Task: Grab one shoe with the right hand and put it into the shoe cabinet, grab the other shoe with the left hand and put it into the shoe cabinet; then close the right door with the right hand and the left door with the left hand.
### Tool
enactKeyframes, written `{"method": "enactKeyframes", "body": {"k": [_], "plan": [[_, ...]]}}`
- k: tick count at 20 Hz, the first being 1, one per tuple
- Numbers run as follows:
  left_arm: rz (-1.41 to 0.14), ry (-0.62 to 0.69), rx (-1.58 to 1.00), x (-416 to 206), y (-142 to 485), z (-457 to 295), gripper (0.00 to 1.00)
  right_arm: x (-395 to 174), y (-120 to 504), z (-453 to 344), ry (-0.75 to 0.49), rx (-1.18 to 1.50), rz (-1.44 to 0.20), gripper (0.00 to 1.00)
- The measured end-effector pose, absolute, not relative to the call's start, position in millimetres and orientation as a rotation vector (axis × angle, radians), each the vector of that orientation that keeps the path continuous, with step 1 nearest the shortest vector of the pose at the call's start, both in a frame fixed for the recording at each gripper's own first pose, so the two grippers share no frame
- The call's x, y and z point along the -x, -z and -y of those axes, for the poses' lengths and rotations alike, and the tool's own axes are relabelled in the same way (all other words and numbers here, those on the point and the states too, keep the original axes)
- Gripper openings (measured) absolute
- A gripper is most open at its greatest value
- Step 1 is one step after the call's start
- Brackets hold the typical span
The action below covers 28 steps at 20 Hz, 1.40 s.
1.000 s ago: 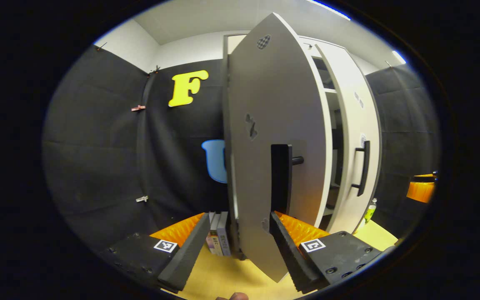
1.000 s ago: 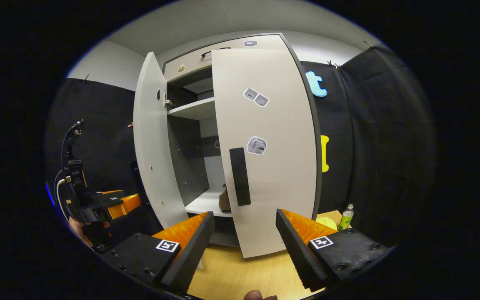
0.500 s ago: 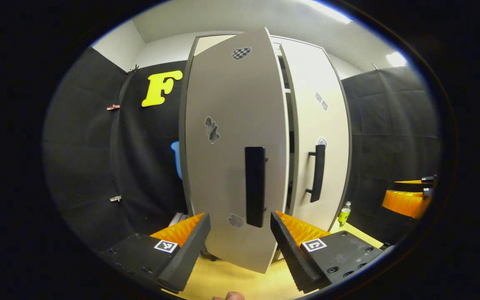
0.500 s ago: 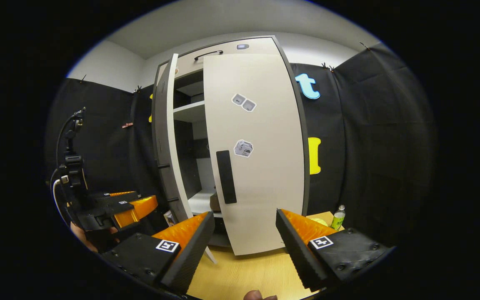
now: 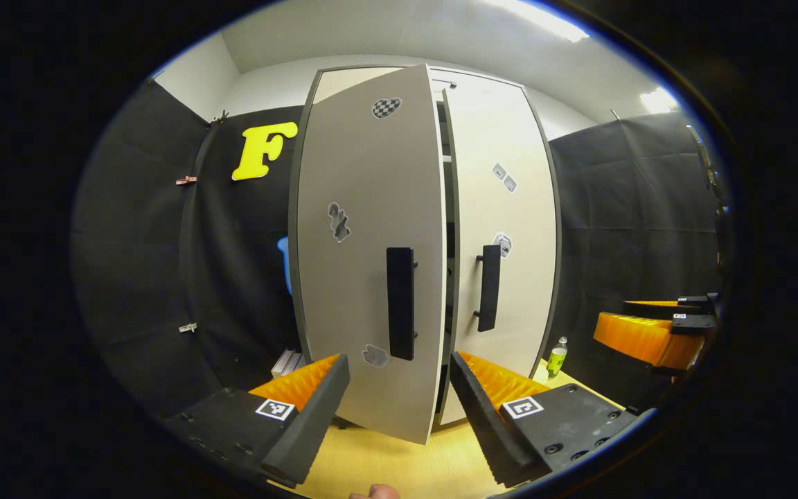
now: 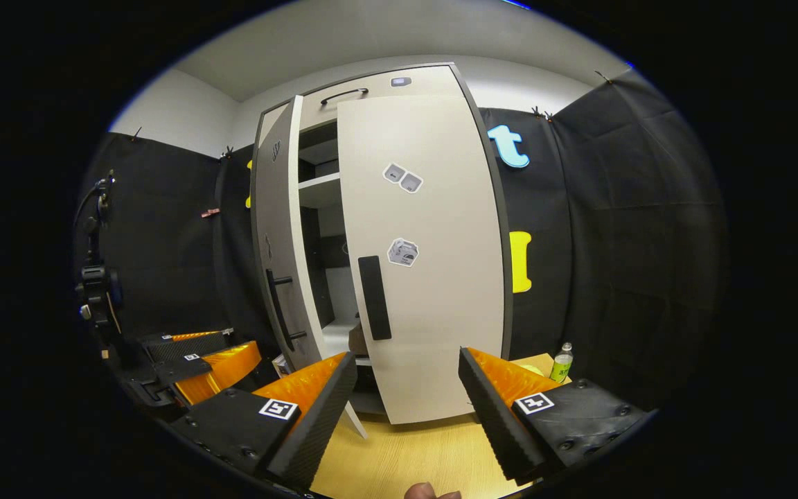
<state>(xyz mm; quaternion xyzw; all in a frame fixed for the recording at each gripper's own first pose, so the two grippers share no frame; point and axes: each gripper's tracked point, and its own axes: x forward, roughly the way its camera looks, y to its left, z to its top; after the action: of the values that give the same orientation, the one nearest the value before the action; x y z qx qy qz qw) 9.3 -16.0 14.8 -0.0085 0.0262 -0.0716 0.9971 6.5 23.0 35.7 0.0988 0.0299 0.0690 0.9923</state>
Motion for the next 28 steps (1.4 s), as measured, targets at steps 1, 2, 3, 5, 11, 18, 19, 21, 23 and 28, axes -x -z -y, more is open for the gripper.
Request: {"method": "enactKeyframes", "body": {"k": [1,2,3,5,11,18,19,21,23,28], "plan": [[-0.052,0.135,0.021,-6,-15,15,0.93,-7,-36,-23,-0.134,-0.197,-0.058,0.98],[-0.049,0.126,0.023,-3,-15,13,0.93,-7,-36,-22,-0.128,-0.194,-0.056,0.98],[-0.050,0.119,0.025,-2,-15,12,0.93,-7,-35,-22,-0.121,-0.190,-0.056,0.98],[-0.052,0.106,0.031,2,-11,10,0.93,-8,-33,-21,-0.109,-0.183,-0.060,0.98],[-0.044,0.096,0.055,10,-12,7,0.93,-10,-31,-22,-0.099,-0.156,-0.056,0.98],[-0.037,0.104,0.049,16,-15,8,0.94,-10,-28,-24,-0.107,-0.137,-0.057,0.98],[-0.038,0.104,0.046,16,-14,8,0.94,-10,-28,-25,-0.108,-0.135,-0.057,0.98],[-0.039,0.102,0.041,17,-13,8,0.94,-10,-28,-25,-0.108,-0.134,-0.056,0.98],[-0.040,0.105,0.042,17,-12,10,0.94,-10,-29,-24,-0.108,-0.136,-0.056,0.98],[-0.048,0.119,0.038,18,-11,15,0.93,-11,-27,-24,-0.108,-0.137,-0.061,0.98]]}}
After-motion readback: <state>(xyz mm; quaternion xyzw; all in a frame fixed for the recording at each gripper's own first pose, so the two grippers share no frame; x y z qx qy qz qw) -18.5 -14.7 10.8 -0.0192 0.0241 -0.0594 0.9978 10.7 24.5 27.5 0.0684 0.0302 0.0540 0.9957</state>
